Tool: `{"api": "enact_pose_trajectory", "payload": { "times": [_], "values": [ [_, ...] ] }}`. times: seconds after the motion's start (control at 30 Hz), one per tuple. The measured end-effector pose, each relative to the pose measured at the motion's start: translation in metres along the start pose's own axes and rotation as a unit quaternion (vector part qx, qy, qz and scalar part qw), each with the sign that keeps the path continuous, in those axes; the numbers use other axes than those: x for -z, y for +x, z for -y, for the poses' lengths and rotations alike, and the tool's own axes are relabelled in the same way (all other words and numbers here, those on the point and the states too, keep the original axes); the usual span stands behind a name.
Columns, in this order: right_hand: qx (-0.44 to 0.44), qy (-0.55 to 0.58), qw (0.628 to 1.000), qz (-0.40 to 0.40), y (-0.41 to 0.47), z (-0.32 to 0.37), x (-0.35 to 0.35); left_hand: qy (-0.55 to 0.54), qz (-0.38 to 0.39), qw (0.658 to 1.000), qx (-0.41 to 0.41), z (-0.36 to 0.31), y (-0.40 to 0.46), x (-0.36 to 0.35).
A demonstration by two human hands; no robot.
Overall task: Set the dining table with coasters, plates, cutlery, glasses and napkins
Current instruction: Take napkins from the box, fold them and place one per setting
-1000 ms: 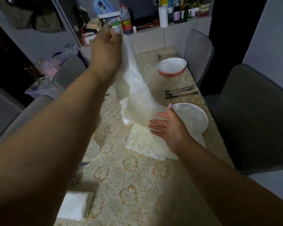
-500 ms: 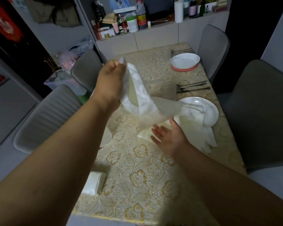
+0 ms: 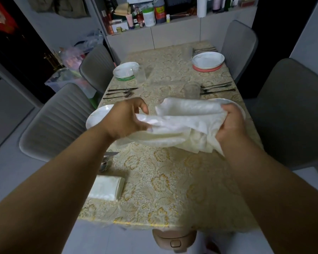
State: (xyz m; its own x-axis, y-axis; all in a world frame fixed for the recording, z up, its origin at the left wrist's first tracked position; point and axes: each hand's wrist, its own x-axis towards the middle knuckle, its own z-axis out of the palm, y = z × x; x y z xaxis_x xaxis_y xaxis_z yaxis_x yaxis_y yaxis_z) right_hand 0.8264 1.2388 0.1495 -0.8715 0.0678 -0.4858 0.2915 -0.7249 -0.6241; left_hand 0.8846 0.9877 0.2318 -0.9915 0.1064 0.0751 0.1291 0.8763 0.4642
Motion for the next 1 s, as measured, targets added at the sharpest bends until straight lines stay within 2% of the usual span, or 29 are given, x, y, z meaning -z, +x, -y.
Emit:
{"api": "enact_pose_trajectory", "payload": {
  "times": [0.07,0.13,0.23,0.3,0.4,0.47,0.57,0.67,0.73,0.8,0.9,1.0],
  "values": [
    [0.071,0.008,0.997,-0.028,-0.012,0.016,0.008,0.103,-0.015,0.995,-0.013,0.008,-0.006,-0.012],
    [0.138,-0.01,0.988,-0.069,-0.023,0.025,0.017,0.142,-0.027,0.989,-0.036,0.017,-0.014,-0.023],
    [0.218,-0.16,0.951,-0.147,-0.04,0.026,0.036,0.153,0.003,0.984,-0.089,0.029,-0.03,-0.041],
    [0.252,-0.271,0.908,-0.198,-0.049,0.018,0.056,0.114,0.003,0.991,-0.076,0.031,-0.046,-0.056],
    [0.279,-0.398,0.834,-0.262,-0.063,0.0,0.09,-0.006,-0.031,0.996,0.088,0.032,-0.064,-0.08],
    [0.281,-0.432,0.813,-0.272,-0.072,-0.01,0.107,-0.073,-0.079,0.982,0.157,0.029,-0.068,-0.086],
    [0.284,-0.45,0.801,-0.273,-0.082,-0.017,0.12,-0.131,-0.177,0.968,0.121,0.009,-0.059,-0.06],
    [0.299,-0.447,0.788,-0.299,-0.089,-0.017,0.123,-0.183,-0.208,0.961,-0.002,-0.018,-0.051,-0.013],
    [0.314,-0.435,0.775,-0.333,-0.095,-0.014,0.127,-0.143,-0.179,0.969,-0.09,-0.028,-0.06,0.009],
    [0.328,-0.425,0.76,-0.366,-0.102,-0.009,0.133,-0.095,-0.101,0.981,-0.134,-0.031,-0.076,0.018],
    [0.333,-0.432,0.737,-0.4,-0.116,-0.004,0.141,-0.027,0.077,0.99,-0.117,-0.027,-0.1,0.011],
    [0.272,-0.467,0.745,-0.392,-0.124,-0.014,0.148,0.04,0.203,0.976,-0.062,-0.009,-0.114,-0.013]
  ]
}}
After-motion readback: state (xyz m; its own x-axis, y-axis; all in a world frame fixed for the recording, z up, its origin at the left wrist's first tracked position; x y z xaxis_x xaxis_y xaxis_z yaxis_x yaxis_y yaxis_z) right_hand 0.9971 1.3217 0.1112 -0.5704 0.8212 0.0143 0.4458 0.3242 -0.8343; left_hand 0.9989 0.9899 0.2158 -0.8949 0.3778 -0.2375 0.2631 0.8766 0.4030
